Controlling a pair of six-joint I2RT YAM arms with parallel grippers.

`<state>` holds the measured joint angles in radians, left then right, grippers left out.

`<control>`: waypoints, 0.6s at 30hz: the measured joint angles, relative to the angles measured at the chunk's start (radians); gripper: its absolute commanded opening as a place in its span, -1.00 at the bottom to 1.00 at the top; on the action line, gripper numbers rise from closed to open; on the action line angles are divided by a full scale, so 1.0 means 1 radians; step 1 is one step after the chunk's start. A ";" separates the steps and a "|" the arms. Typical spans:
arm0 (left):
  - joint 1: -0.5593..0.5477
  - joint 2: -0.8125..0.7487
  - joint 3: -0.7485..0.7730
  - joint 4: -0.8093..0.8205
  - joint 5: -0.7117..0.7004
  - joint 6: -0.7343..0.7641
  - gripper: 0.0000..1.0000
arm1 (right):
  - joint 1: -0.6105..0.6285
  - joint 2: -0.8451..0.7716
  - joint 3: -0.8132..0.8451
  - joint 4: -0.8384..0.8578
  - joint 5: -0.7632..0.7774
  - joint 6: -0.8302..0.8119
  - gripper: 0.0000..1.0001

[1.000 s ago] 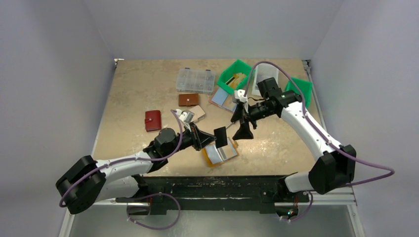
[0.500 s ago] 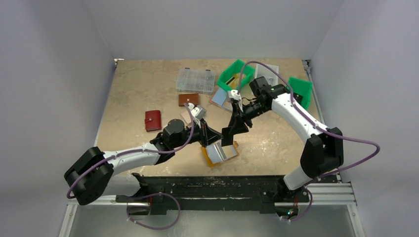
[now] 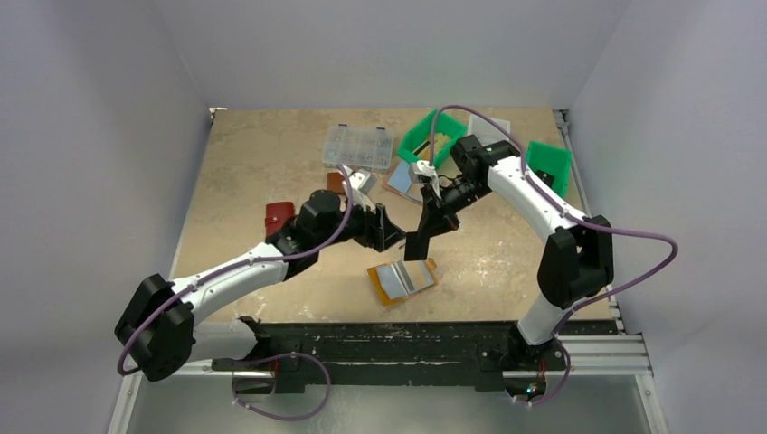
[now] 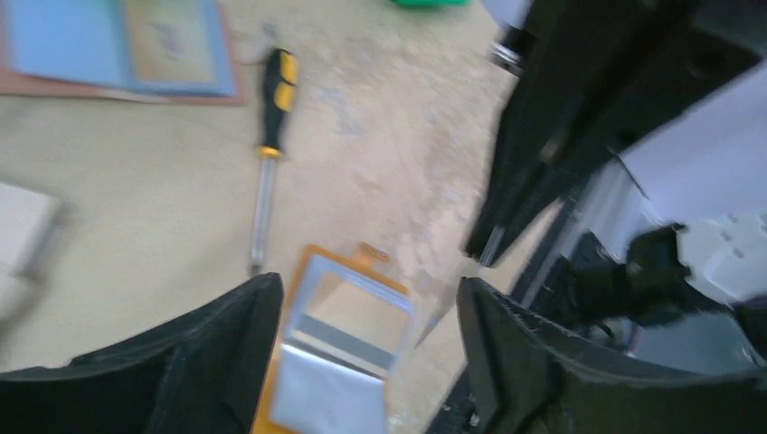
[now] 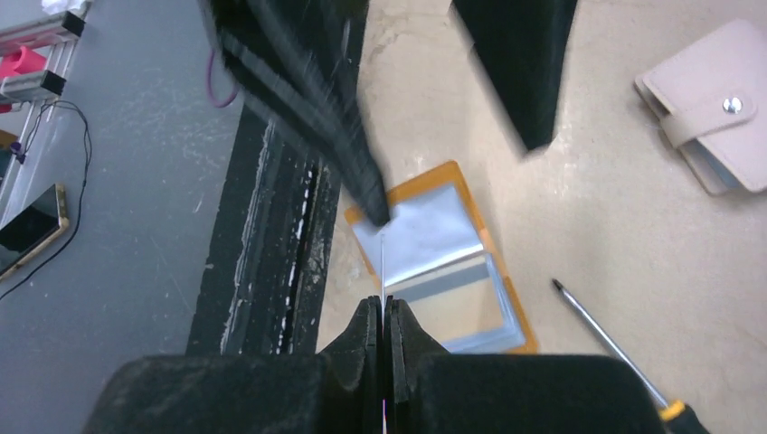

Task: Take the credit cards out of the card holder
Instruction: Place the credit card in the storage box.

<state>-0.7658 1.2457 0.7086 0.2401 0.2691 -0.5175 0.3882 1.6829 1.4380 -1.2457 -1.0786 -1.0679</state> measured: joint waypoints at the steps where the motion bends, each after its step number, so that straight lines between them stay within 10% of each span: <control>1: 0.025 -0.007 0.021 -0.039 -0.007 0.005 0.80 | -0.006 0.003 0.007 0.002 0.008 0.005 -1.00; 18: 0.203 0.101 0.204 -0.349 -0.094 0.188 0.86 | -0.295 -0.050 -0.045 0.151 0.108 0.183 -1.00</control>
<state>-0.5629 1.3472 0.9123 -0.1085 0.1753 -0.3290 0.0933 1.6329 1.3933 -1.0946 -0.9703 -0.8845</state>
